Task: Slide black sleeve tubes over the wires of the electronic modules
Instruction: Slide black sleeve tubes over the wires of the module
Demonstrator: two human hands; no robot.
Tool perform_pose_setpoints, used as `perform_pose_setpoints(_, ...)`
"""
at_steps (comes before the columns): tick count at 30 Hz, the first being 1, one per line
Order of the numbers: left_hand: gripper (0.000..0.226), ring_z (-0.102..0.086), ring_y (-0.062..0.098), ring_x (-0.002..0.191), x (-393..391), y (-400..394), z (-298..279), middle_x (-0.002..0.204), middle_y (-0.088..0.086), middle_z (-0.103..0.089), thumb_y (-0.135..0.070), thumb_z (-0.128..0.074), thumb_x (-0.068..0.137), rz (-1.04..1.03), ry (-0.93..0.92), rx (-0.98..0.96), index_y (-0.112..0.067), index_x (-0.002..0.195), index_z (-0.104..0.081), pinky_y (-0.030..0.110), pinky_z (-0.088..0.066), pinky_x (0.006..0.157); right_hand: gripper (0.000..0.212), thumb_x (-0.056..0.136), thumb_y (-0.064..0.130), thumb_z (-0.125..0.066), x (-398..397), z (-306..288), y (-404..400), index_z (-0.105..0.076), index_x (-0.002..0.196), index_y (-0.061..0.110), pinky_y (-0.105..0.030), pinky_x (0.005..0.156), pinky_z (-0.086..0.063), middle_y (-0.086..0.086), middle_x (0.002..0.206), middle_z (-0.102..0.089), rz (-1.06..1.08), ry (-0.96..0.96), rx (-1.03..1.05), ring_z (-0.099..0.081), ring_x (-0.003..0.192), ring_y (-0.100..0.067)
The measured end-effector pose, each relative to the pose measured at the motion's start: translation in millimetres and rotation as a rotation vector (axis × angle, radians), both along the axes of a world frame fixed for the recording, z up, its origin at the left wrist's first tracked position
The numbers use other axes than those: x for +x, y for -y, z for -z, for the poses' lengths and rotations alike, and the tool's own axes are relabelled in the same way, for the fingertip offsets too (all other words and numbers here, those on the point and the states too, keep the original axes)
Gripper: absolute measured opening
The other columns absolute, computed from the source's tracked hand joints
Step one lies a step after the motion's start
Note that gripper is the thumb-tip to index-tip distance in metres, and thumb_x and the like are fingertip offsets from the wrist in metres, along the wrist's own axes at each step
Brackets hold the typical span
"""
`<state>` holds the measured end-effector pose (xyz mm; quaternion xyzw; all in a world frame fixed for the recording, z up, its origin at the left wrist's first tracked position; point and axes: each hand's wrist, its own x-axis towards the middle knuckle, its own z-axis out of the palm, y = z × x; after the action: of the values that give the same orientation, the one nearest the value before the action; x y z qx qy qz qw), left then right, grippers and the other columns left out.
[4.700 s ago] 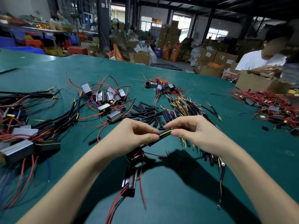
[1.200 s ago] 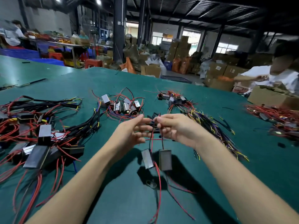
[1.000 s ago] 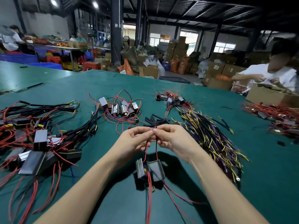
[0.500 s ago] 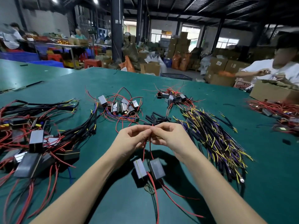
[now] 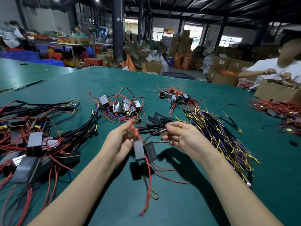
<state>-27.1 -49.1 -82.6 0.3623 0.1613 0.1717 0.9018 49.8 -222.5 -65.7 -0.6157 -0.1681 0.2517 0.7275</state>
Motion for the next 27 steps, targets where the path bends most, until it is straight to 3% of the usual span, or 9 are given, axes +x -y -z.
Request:
perform_pose_setpoints(2,0.013,-0.059,0.008,0.046,-0.4,-5.6,0.5,0.055,0.002,-0.057,-0.008,-0.05,0.094,-0.008,0.017,-0.101,-0.005,0.088,-0.061,0.017,-0.051,0.047,0.002,0.092,0.007,-0.057,2.6,3.3,5.2,-0.059,0.09,0.007,-0.016,0.049,-0.047,-0.011,0.079,-0.073,0.017,-0.024,-0.109,-0.066,0.059,-0.012)
perform_pose_setpoints(5,0.01,-0.061,0.009,0.055,-0.6,-6.2,4.7,0.068,0.004,-0.067,-0.017,-0.059,0.088,0.09,-0.014,0.024,-0.009,0.089,-0.064,0.02,-0.054,0.052,0.011,0.091,0.015,-0.062,7.4,-0.1,16.9,-0.061,0.092,0.004,-0.016,0.048,-0.045,-0.013,0.084,-0.072,0.033,0.008,-0.303,-0.064,0.056,-0.013)
perform_pose_setpoints(9,0.017,-0.066,0.009,0.06,-2.5,2.1,5.9,0.079,-0.002,-0.073,-0.023,-0.067,0.069,0.249,0.014,0.157,-0.017,0.084,-0.069,0.02,-0.053,0.053,0.011,0.09,0.015,-0.063,25.7,-17.0,48.9,-0.064,0.091,0.005,-0.017,0.044,-0.043,-0.012,0.084,-0.07,0.368,0.138,-0.353,-0.058,0.049,-0.012)
perform_pose_setpoints(12,0.013,-0.069,0.012,0.07,-7.4,12.1,4.7,0.08,-0.001,-0.071,-0.02,-0.067,0.071,0.367,0.081,0.198,-0.016,0.084,-0.065,0.02,-0.054,0.058,0.013,0.09,0.013,-0.061,35.1,-14.5,66.8,-0.067,0.081,0.006,-0.02,0.043,-0.038,-0.009,0.075,-0.068,0.533,0.29,-0.515,-0.05,0.048,-0.013)
perform_pose_setpoints(17,0.018,-0.071,0.018,0.075,-12.5,26.9,2.2,0.078,0.005,-0.072,-0.015,-0.066,0.07,0.325,0.141,0.278,-0.011,0.087,-0.062,0.022,-0.056,0.063,0.018,0.083,0.027,-0.067,30.2,7.8,43.9,-0.072,0.069,0.017,-0.03,0.07,-0.048,-0.008,0.071,-0.069,0.481,0.56,-0.877,-0.062,0.068,-0.025)
perform_pose_setpoints(21,0.023,-0.068,0.011,0.074,-16.3,30.6,1.9,0.078,0.001,-0.073,-0.023,-0.074,0.062,0.226,0.136,0.566,-0.016,0.082,-0.068,0.017,-0.053,0.069,0.014,0.082,0.037,-0.07,23.8,21.8,26.8,-0.072,0.081,0.023,-0.028,0.069,-0.039,-0.002,0.087,-0.065,0.447,0.636,-1.146,-0.062,0.089,-0.028)
perform_pose_setpoints(24,0.019,-0.062,0.004,0.07,-16.1,33.7,3.5,0.072,-0.006,-0.069,-0.014,-0.076,0.07,0.139,0.146,0.702,-0.013,0.087,-0.068,0.012,-0.048,0.066,0.008,0.085,0.03,-0.066,21.2,25.1,24.3,-0.071,0.084,0.023,-0.027,0.068,-0.035,0.003,0.084,-0.061,0.456,0.661,-1.184,-0.057,0.082,-0.025)
perform_pose_setpoints(27,0.026,-0.058,0.005,0.073,-16.3,38.5,4.5,0.073,-0.008,-0.061,-0.012,-0.076,0.074,0.112,0.145,0.768,-0.016,0.099,-0.071,0.014,-0.048,0.074,0.011,0.087,0.024,-0.059,24.9,21.8,27.8,-0.066,0.08,0.02,-0.025,0.062,-0.04,0.002,0.081,-0.066,0.515,0.674,-1.058,-0.061,0.075,-0.021)
